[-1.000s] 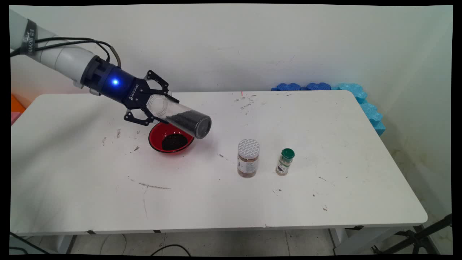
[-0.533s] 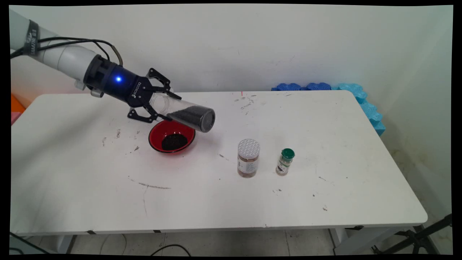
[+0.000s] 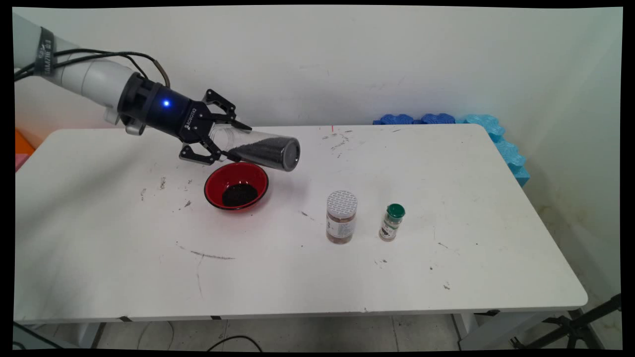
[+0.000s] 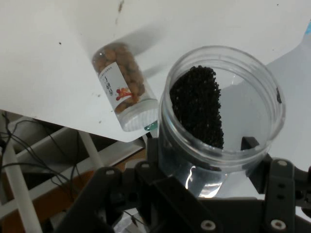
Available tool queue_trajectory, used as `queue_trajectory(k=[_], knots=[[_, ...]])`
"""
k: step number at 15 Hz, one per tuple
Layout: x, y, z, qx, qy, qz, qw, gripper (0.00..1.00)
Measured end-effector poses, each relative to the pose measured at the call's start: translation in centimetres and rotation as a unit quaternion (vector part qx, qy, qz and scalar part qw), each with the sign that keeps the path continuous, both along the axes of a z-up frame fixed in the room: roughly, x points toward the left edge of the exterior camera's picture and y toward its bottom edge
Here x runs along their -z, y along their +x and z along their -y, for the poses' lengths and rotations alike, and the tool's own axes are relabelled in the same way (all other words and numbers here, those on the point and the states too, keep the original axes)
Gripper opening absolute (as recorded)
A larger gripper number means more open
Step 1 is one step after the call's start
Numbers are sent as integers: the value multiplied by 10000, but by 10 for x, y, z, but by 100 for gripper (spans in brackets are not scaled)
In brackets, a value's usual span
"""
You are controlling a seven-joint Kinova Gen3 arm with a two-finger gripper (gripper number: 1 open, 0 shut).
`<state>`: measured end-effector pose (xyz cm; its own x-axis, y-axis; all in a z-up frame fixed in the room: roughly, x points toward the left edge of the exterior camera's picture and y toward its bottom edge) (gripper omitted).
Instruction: Pour the black seasoning powder in the red bowl
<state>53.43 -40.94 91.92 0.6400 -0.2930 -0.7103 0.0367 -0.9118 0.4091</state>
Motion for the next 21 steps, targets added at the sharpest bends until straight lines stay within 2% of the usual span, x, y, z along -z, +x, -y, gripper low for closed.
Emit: queue_trajectory(k=[21], knots=[[-3,-1,-2,-664,478,-469,9955,0]])
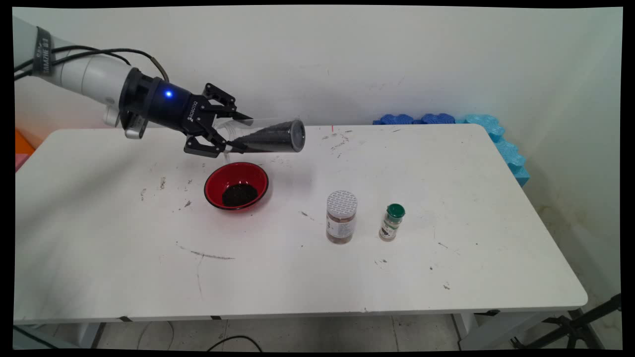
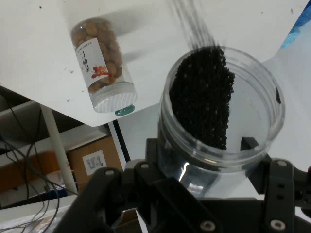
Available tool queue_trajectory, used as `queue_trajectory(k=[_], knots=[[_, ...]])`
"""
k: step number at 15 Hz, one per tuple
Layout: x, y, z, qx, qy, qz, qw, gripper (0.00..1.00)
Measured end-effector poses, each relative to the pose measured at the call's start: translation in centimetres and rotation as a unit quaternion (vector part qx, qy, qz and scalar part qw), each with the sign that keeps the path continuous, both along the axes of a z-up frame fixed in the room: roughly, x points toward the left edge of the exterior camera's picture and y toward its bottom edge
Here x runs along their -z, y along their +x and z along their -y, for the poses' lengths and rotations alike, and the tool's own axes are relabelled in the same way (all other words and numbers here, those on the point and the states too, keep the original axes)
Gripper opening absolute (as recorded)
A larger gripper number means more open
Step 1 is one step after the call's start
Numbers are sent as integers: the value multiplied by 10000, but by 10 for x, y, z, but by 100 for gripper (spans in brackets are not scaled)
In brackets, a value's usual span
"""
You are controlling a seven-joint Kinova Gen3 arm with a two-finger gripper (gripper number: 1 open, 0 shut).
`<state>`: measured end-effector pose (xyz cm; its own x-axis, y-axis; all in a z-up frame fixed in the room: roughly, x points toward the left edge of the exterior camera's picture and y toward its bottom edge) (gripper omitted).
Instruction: Pour the black seasoning powder in the red bowl
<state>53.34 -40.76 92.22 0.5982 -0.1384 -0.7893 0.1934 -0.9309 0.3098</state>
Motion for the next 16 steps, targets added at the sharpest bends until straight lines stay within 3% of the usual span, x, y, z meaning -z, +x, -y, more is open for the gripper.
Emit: queue_trajectory(k=[16], knots=[[4,1,1,-341,182,-207,9990,0]])
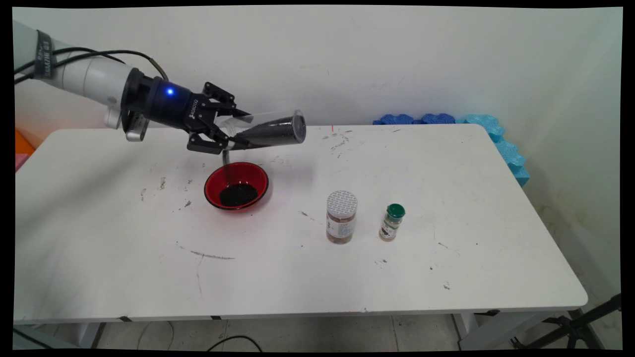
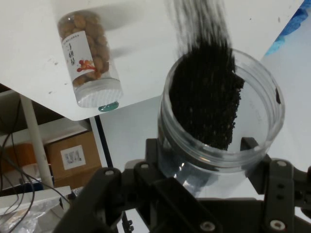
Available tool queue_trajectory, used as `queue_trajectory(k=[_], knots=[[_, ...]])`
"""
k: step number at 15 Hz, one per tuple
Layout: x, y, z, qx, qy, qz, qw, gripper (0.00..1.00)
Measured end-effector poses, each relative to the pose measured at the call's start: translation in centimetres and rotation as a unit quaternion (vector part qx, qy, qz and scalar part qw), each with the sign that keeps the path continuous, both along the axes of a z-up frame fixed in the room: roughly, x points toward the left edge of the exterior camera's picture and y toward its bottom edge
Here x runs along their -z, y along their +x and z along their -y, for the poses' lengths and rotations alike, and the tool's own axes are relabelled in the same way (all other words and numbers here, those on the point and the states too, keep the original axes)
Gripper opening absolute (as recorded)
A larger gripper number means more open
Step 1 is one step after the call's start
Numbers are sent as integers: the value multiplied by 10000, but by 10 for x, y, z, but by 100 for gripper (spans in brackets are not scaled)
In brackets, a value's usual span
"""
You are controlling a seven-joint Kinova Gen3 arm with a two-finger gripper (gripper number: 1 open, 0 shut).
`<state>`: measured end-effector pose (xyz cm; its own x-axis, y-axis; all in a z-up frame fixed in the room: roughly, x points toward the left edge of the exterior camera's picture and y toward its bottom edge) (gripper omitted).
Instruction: Pour the black seasoning powder in the red bowl
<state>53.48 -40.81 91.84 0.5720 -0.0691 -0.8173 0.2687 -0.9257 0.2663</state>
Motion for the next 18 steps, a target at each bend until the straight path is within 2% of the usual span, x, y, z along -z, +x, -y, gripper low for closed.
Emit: queue_trajectory(k=[18], knots=[[2,-13,3,-304,105,-244,9992,0]])
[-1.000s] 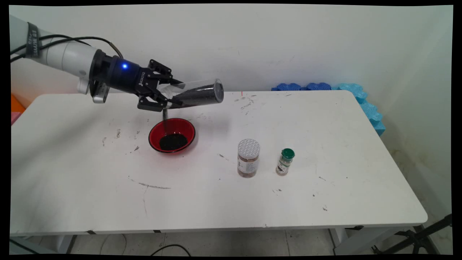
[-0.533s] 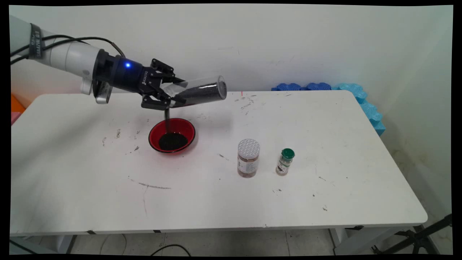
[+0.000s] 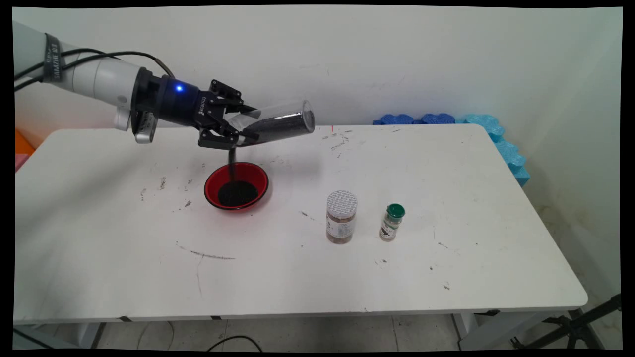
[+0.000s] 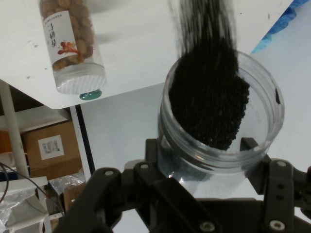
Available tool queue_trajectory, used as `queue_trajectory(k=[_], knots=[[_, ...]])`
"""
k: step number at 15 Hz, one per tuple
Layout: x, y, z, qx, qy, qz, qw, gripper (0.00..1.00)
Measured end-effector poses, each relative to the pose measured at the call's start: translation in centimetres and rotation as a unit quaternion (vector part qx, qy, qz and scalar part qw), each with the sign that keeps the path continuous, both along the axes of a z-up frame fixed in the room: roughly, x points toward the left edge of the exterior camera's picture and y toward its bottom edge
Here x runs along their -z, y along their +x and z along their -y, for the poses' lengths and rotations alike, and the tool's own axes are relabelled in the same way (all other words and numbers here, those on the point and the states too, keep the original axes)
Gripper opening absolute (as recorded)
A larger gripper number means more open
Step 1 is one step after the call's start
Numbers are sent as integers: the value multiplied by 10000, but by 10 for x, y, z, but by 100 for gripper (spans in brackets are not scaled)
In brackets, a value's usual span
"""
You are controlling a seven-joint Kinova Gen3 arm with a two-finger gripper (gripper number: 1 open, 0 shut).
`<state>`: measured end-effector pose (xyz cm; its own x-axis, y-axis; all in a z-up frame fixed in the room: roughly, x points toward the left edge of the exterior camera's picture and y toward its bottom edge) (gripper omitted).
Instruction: Pour the black seasoning powder in the red bowl
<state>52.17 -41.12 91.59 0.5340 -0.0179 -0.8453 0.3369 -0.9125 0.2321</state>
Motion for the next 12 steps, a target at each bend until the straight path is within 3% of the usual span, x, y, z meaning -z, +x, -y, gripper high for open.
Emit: queue_trajectory(k=[12], knots=[[3,-2,1,-53,-4,-41,10000,0]])
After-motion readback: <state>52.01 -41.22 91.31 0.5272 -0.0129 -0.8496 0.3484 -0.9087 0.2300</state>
